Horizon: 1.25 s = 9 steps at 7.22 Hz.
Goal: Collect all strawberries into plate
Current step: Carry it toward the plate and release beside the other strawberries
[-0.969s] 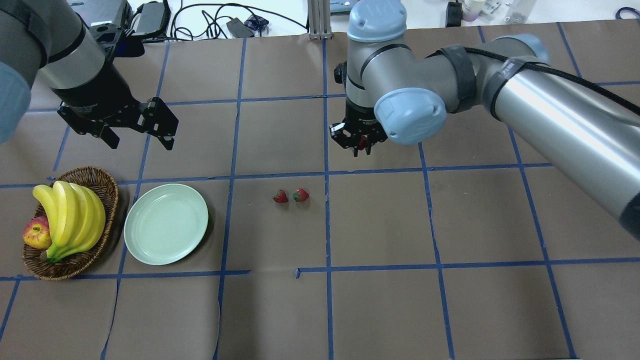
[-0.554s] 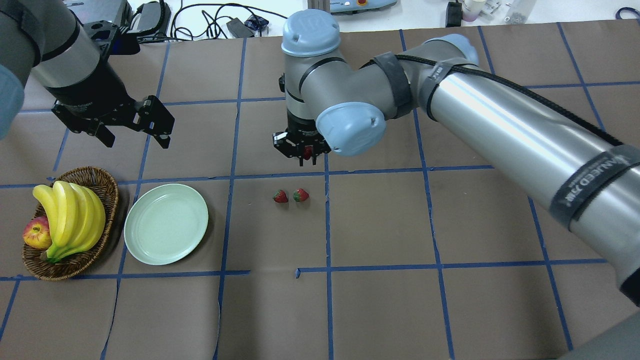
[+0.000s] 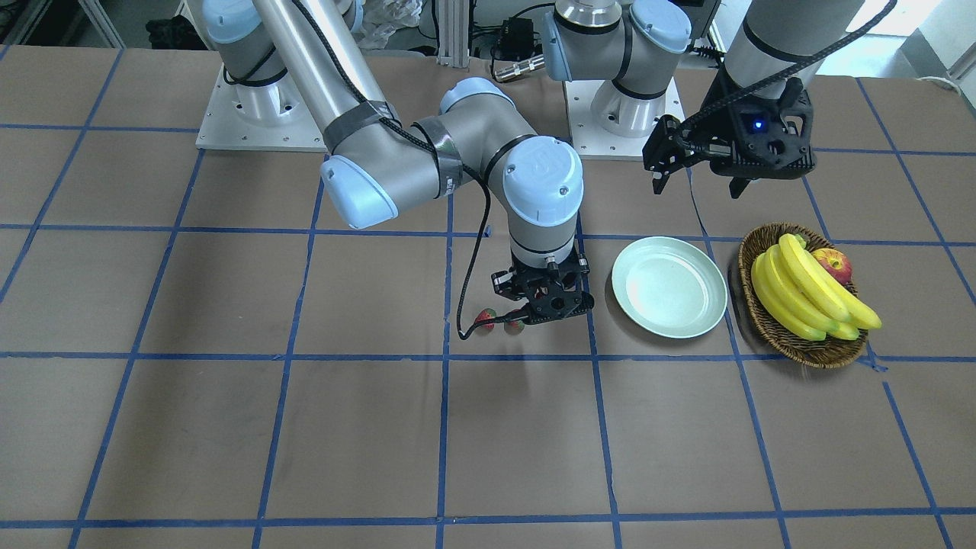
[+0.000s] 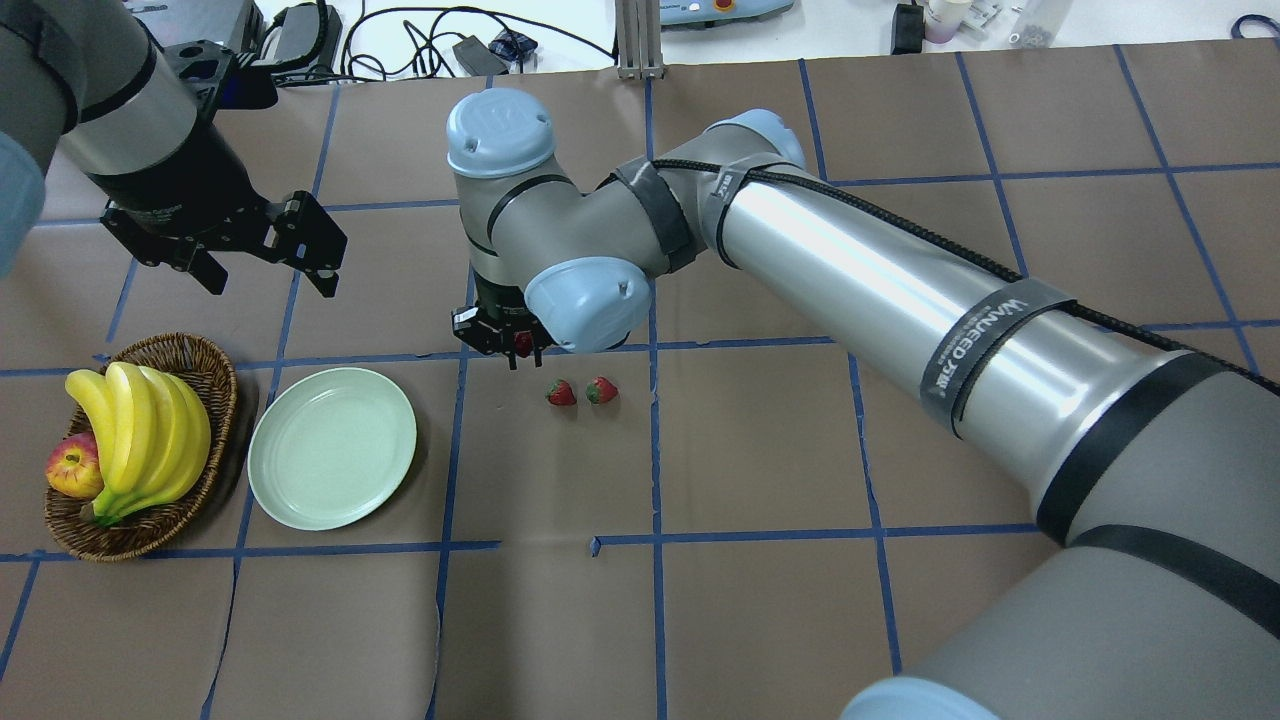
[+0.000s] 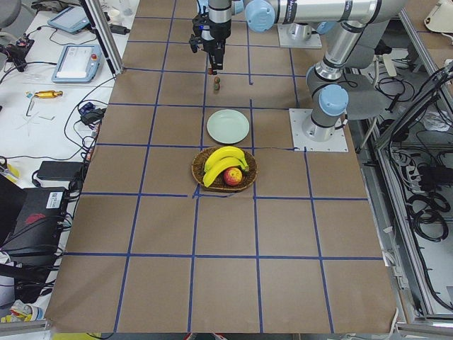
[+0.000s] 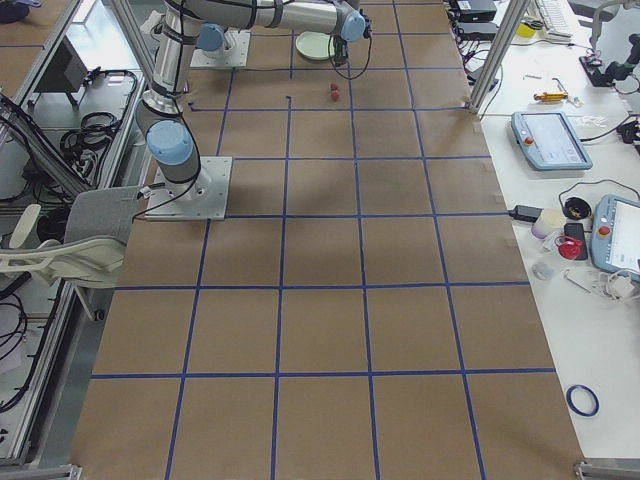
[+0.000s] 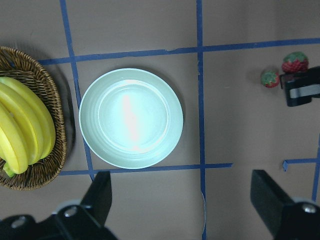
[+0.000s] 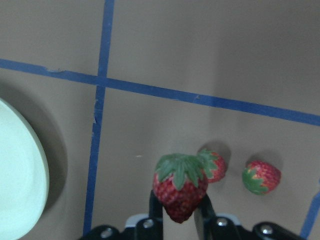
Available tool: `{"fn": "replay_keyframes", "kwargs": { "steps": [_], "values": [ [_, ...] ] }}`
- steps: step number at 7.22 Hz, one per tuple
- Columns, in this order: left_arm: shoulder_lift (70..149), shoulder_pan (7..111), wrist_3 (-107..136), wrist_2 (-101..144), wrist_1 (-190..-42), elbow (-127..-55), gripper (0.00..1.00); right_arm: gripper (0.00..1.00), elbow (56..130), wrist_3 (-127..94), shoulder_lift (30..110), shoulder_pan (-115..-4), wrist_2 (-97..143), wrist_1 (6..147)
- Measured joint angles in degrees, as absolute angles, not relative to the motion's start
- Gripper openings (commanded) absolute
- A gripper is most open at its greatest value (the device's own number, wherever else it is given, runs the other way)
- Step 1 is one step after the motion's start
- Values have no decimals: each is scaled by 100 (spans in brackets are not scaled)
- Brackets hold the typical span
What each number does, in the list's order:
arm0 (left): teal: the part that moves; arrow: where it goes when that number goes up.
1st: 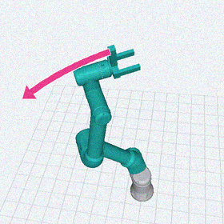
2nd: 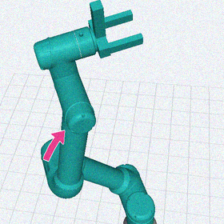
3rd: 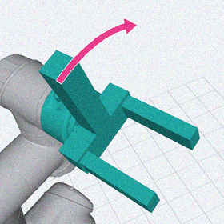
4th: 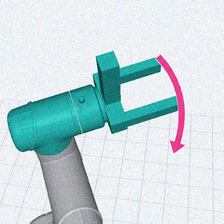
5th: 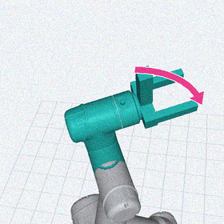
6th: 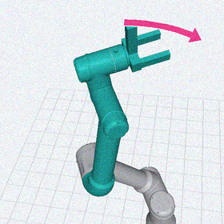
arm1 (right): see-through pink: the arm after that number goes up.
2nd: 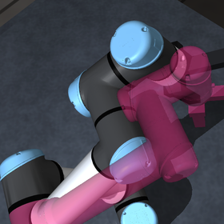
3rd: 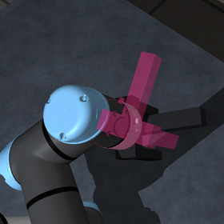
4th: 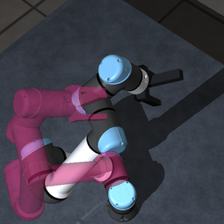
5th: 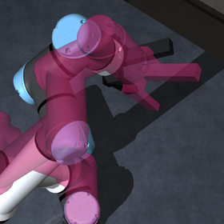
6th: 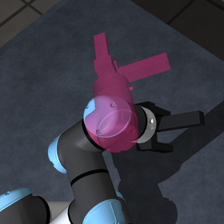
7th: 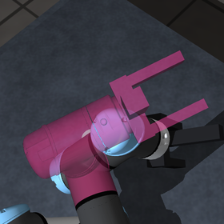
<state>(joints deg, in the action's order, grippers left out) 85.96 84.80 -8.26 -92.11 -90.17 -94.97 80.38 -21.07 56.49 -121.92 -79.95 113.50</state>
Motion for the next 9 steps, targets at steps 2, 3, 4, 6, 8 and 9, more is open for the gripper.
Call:
{"fn": "replay_keyframes", "kwargs": {
  "steps": [2,3,4,6,8,9],
  "values": [
    [8596,8454,-828,-9213,-9024,-9490,100,10,8077,-2055,5487,-12261,-7917,11479],
    [8596,8444,-832,-9217,-9025,-9487,100,20,8092,-2011,5433,-12272,-7892,11481],
    [8596,8441,-834,-9219,-9026,-9486,100,38,8117,-1978,5386,-12288,-7881,11482],
    [8596,8438,-835,-9220,-9026,-9499,100,43,8163,-1944,5334,-12316,-7876,11495],
    [8596,8439,-835,-9220,-9029,-9511,100,55,8179,-1906,5260,-12327,-7869,11502],
    [8596,8442,-835,-9220,-9032,-9515,100,70,8181,-1899,5253,-12336,-7869,11495]
  ]
}}
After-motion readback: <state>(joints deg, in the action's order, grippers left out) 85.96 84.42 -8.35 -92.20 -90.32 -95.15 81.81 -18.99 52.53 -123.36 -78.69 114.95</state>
